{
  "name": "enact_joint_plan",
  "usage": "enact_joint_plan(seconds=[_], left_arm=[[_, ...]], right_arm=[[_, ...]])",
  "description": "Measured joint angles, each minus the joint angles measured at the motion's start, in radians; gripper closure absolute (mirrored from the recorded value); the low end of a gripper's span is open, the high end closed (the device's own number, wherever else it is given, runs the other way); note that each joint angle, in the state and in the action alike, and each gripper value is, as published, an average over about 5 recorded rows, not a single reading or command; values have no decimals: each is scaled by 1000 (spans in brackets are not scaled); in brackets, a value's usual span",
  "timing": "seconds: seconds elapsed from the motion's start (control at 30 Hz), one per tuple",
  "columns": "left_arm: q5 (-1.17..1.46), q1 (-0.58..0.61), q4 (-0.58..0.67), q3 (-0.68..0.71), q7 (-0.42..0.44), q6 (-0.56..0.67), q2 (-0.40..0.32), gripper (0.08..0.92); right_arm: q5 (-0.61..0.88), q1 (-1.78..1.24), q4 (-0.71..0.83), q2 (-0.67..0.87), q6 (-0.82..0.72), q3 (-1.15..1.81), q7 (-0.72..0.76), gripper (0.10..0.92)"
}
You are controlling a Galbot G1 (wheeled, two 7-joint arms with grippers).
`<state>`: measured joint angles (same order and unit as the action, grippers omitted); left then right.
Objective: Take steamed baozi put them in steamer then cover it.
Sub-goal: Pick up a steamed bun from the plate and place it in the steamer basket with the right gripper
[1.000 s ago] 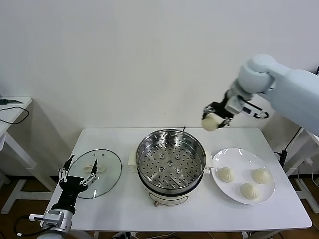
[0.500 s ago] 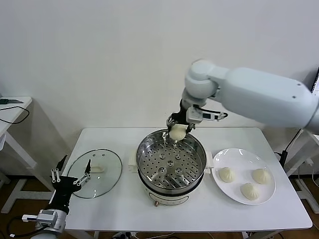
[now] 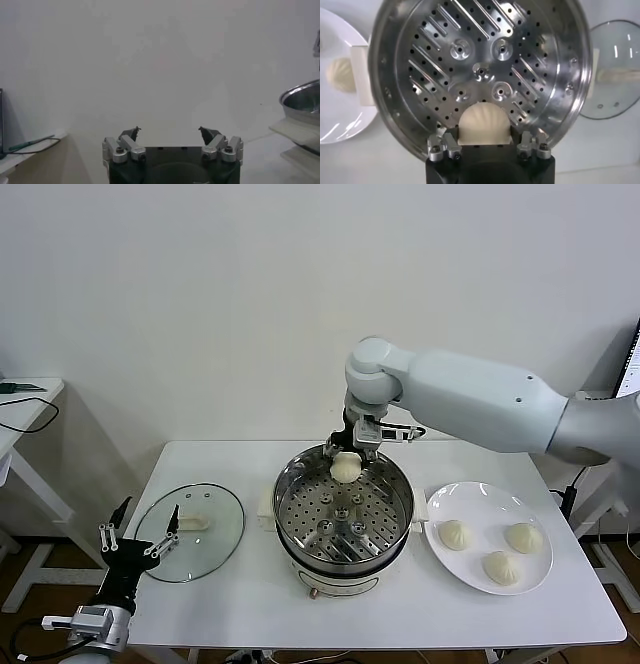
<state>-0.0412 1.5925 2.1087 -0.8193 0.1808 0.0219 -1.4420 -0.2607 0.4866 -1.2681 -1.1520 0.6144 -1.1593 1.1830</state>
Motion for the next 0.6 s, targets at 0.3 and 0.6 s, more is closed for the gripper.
enact_joint_plan(seconds=[0.3,0.6], left_arm=[[4,3,-9,-8,5,4,0,177],[7,4,-8,-15,7,5,-1,177]], right_arm=[[-16,-57,56,-27,3,17,-2,346],[-13,-78,70,-25,-8,26,-2,237]])
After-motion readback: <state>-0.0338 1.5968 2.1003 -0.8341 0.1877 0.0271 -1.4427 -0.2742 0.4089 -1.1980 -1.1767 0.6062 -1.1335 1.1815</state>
